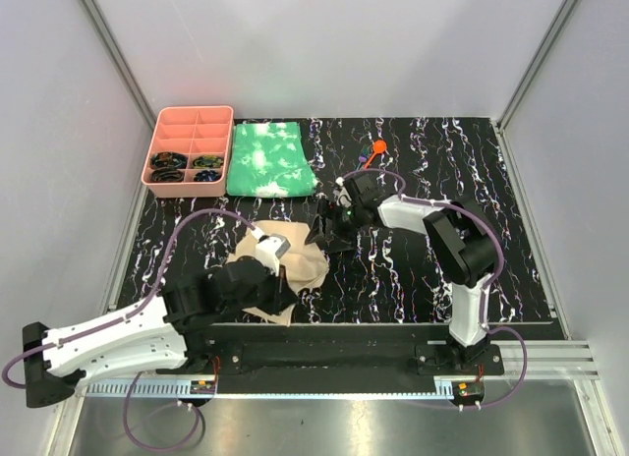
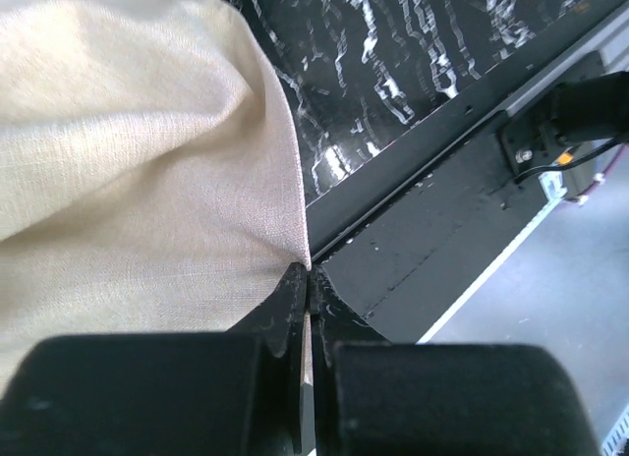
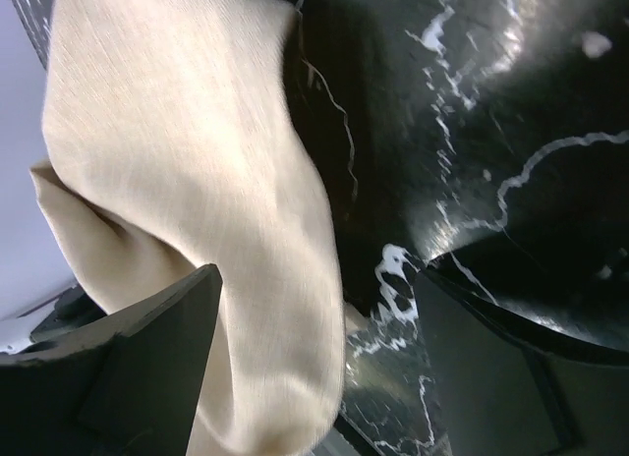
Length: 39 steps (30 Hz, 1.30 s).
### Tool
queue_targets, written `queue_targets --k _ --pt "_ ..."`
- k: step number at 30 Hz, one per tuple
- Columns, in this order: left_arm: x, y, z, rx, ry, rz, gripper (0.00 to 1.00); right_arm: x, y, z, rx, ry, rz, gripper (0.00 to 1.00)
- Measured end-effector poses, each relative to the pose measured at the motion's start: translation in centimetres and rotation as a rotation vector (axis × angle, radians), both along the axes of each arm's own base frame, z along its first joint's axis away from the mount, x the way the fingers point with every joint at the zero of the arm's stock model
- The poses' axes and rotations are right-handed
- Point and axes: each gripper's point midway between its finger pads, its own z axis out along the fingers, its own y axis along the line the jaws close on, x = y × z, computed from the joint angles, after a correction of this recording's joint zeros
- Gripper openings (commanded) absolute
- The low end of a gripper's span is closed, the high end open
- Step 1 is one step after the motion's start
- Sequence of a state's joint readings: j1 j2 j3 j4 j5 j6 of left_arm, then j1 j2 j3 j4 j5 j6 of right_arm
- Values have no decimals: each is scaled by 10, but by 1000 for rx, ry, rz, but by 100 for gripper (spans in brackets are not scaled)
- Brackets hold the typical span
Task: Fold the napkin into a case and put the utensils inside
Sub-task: Pick up the crumpled napkin from the center of the board.
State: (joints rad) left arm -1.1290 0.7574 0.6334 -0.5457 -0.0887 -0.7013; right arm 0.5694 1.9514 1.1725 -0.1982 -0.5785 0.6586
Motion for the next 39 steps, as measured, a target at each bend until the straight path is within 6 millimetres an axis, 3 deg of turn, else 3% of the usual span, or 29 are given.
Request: queue_targets --k 4,9,13,14,16,18,20,22,25,30,34,36,39 --pt "3 5 22 -41 -56 5 0 4 12 1 29 0 9 88" --pt "7 13 53 -114 -139 20 0 13 20 3 44 2 -9 79" --pt "11 22 68 -136 -192 42 0 21 27 9 71 2 -31 59" --pt "12 24 72 -139 -205 48 0 22 28 11 79 1 -31 40" --pt "15 29 79 -142 -234 58 0 25 32 17 97 3 -37 27" --pt "17 33 87 -141 -259 65 0 26 34 26 115 4 -45 6" --pt "20 36 101 -150 -294 71 0 28 35 36 132 -3 -54 0" --pt "23 38 115 -160 -330 77 0 30 34 51 153 -21 -66 0" --pt "30 46 139 -171 -398 106 0 35 19 88 181 -87 -99 0" --pt "46 48 201 -235 -548 148 0 40 -48 182 124 -344 -238 0" --pt "57 34 259 -292 -663 146 0 6 -97 277 88 -605 -315 0" --pt "62 22 283 -312 -705 132 0 -17 -121 314 72 -705 -351 0" --pt "65 4 308 -342 -747 99 0 -52 -156 353 52 -824 -409 0"
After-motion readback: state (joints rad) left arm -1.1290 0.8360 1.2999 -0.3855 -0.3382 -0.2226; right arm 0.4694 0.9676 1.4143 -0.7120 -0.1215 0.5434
